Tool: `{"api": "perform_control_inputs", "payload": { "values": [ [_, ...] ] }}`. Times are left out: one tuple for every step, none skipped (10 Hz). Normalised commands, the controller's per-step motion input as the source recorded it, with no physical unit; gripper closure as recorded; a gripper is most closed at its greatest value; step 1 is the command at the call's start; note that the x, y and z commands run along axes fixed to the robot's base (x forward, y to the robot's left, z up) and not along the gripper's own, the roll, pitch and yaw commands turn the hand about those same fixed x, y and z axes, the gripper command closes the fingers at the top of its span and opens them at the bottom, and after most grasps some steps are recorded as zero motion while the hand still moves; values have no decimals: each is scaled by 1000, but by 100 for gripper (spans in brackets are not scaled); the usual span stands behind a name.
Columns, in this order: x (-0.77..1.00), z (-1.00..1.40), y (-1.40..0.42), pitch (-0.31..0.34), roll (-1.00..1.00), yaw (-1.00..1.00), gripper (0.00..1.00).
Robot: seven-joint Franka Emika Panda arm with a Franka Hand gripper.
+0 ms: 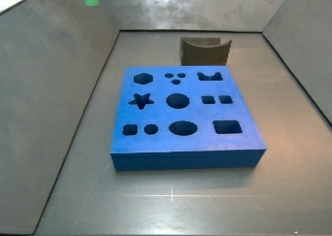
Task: Pick up the oval object. Move up. Move to above the board. Insert the oval object.
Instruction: Move to above the board.
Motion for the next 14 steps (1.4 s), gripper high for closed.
{"api": "perform_control_inputs", "payload": {
  "values": [
    [-405, 13, -10, 58, -78, 4, 100],
    [-405, 13, -10, 58, -78, 5, 100],
    [-405, 13, -10, 58, -78, 5, 100],
    [-405, 13, -9, 57, -78, 5, 100],
    [-405, 13, -9, 57, -78, 5, 100],
    [-405, 13, -9, 57, -78, 5, 100],
    [-405, 13, -9, 57, -78, 5, 100],
    [-405, 13, -9, 57, -78, 5, 100],
    [-405, 13, -9, 57, -78, 5, 100],
    [-405, 13, -9, 57, -78, 5, 100],
    [-405, 13, -9, 57, -78, 5, 100],
    [-405, 13, -9, 57, -78, 5, 100],
    [-405, 13, -9, 57, -78, 5, 100],
    [-405, 13, -9, 57, -78, 5, 100]
  ]
}}
